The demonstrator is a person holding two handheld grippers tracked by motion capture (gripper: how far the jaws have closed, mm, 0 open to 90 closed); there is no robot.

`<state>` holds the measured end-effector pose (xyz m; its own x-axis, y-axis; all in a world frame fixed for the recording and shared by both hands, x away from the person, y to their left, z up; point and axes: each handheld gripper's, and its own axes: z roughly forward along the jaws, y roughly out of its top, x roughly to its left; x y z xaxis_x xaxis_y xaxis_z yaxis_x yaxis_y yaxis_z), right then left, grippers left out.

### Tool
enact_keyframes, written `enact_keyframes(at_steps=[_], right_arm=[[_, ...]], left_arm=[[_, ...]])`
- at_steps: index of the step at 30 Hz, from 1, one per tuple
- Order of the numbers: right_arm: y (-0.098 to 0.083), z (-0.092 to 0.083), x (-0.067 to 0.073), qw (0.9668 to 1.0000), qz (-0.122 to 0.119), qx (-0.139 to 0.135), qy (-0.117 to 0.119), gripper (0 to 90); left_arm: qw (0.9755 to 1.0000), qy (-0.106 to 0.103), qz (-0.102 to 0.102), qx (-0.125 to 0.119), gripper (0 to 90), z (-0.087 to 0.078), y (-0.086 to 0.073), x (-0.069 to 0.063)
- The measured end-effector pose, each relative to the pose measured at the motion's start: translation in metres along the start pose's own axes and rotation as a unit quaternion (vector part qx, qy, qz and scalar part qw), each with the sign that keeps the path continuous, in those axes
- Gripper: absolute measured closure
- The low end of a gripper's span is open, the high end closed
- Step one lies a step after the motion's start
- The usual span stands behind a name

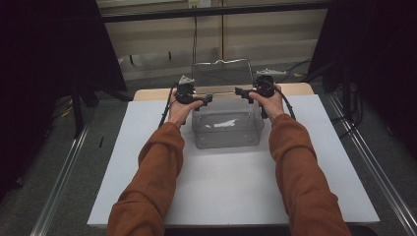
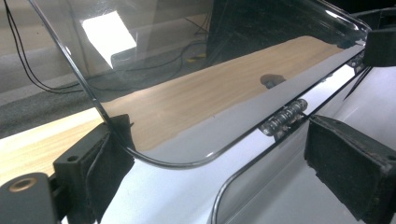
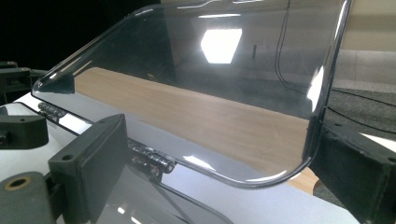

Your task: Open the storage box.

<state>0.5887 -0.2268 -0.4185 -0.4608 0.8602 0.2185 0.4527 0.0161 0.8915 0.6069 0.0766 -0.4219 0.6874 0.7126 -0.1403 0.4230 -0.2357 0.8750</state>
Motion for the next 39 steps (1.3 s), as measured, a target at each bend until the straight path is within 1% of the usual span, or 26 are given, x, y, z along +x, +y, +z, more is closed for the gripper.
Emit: enact_keyframes(at_steps=[4, 6, 7, 8, 9, 10, 12, 13, 14, 15, 16, 17, 18, 19, 20, 23, 25, 27, 28, 30, 32, 33, 35, 36, 37, 39], right_arm=[[0.000, 0.000, -0.001, 1.0000, 0.008, 0.002, 0.002, 6.6], [-0.001, -0.001, -0.002, 0.9999, 0.014, 0.003, 0.005, 6.5], [-0.002, -0.001, -0.002, 0.9998, 0.017, 0.003, 0.005, 5.2], [-0.002, -0.001, -0.002, 0.9998, 0.015, 0.007, 0.006, 3.6], [-0.003, 0.000, -0.002, 0.9999, 0.003, 0.016, 0.000, 2.4], [-0.003, 0.000, -0.001, 0.9998, -0.004, 0.018, -0.004, 2.3], [-0.002, -0.002, -0.002, 0.9999, -0.001, 0.010, -0.005, 2.6], [-0.001, -0.002, -0.001, 0.9999, -0.003, 0.008, -0.008, 6.0], [0.000, -0.003, 0.001, 0.9999, -0.004, 0.001, 0.015, 18.1], [0.001, -0.003, 0.003, 0.9997, -0.015, 0.004, 0.020, 16.0], [0.002, -0.003, 0.005, 0.9995, -0.030, 0.005, -0.005, 10.4], [0.002, -0.002, 0.005, 0.9995, -0.029, 0.001, -0.013, 9.2], [0.002, -0.003, 0.004, 0.9997, -0.022, 0.002, -0.010, 9.2], [0.001, -0.003, 0.003, 0.9998, -0.020, 0.004, -0.008, 9.2], [0.001, -0.003, 0.003, 0.9998, -0.017, 0.004, -0.007, 9.1], [0.000, -0.005, 0.004, 0.9998, -0.017, 0.001, -0.010, 8.8], [0.000, -0.006, 0.004, 0.9998, -0.012, -0.005, -0.013, 8.7], [-0.001, -0.007, 0.004, 0.9997, -0.014, -0.008, -0.016, 8.8], [-0.001, -0.008, 0.004, 0.9997, -0.015, -0.008, -0.017, 8.8], [-0.003, -0.011, 0.002, 0.9997, -0.015, -0.007, -0.020, 8.8], [-0.006, -0.015, -0.001, 0.9995, -0.013, -0.013, -0.024, 9.5], [-0.007, -0.017, -0.003, 0.9995, -0.010, -0.015, -0.027, 9.5], [-0.011, -0.021, -0.005, 0.9994, -0.008, -0.014, -0.030, 8.8], [-0.013, -0.022, -0.006, 0.9994, -0.002, -0.016, -0.029, 8.3], [-0.014, -0.022, -0.005, 0.9995, -0.002, -0.018, -0.026, 8.9], [-0.016, -0.022, -0.001, 0.9993, -0.018, -0.014, -0.029, 9.5]], left_arm=[[1.0000, -0.001, -0.004, 0.000, 7.8, 0.001, 0.000, -0.001], [1.0000, 0.001, -0.002, 0.003, 7.9, 0.001, -0.001, -0.001], [1.0000, 0.001, -0.004, 0.004, 7.9, 0.001, -0.001, -0.001], [0.9999, 0.002, -0.005, 0.009, 7.8, 0.001, -0.001, -0.001], [0.9999, 0.001, -0.005, 0.014, 7.6, 0.002, -0.002, -0.001], [0.9998, -0.002, -0.008, 0.021, 7.7, 0.003, -0.003, -0.001], [0.9990, -0.008, -0.011, 0.043, 7.8, 0.006, -0.007, -0.001], [0.9981, -0.023, -0.026, 0.050, 8.8, 0.007, -0.009, -0.001], [0.9981, -0.031, -0.022, 0.048, 12.1, 0.007, -0.010, 0.000], [0.9985, -0.028, -0.019, 0.044, 15.6, 0.007, -0.009, -0.002], [0.9985, -0.026, -0.013, 0.046, 15.3, 0.007, -0.008, -0.003], [0.9985, -0.026, -0.009, 0.047, 14.6, 0.007, -0.007, -0.006], [0.9984, -0.026, -0.005, 0.049, 14.5, 0.008, -0.007, -0.007], [0.9981, -0.028, -0.005, 0.054, 14.9, 0.007, -0.007, -0.006], [0.9981, -0.030, -0.011, 0.053, 15.1, 0.006, -0.008, -0.005], [0.9983, -0.022, -0.009, 0.052, 15.1, 0.005, -0.009, -0.006], [0.9984, -0.023, -0.009, 0.051, 14.3, 0.004, -0.009, -0.006], [0.9983, -0.024, -0.006, 0.052, 12.8, 0.004, -0.009, -0.007], [0.9983, -0.026, -0.010, 0.051, 12.3, 0.003, -0.009, -0.007], [0.9984, -0.022, -0.012, 0.050, 11.8, 0.001, -0.009, -0.006], [0.9982, -0.025, -0.019, 0.050, 11.2, -0.001, -0.010, -0.006], [0.9981, -0.025, -0.014, 0.054, 11.1, -0.001, -0.011, -0.005], [0.9983, -0.023, -0.017, 0.051, 10.3, -0.003, -0.014, -0.006], [0.9983, -0.024, -0.015, 0.051, 10.3, -0.004, -0.014, -0.007], [0.9986, -0.021, -0.013, 0.047, 10.3, -0.004, -0.015, -0.008], [0.9988, -0.019, -0.011, 0.044, 9.6, -0.005, -0.016, -0.009]])
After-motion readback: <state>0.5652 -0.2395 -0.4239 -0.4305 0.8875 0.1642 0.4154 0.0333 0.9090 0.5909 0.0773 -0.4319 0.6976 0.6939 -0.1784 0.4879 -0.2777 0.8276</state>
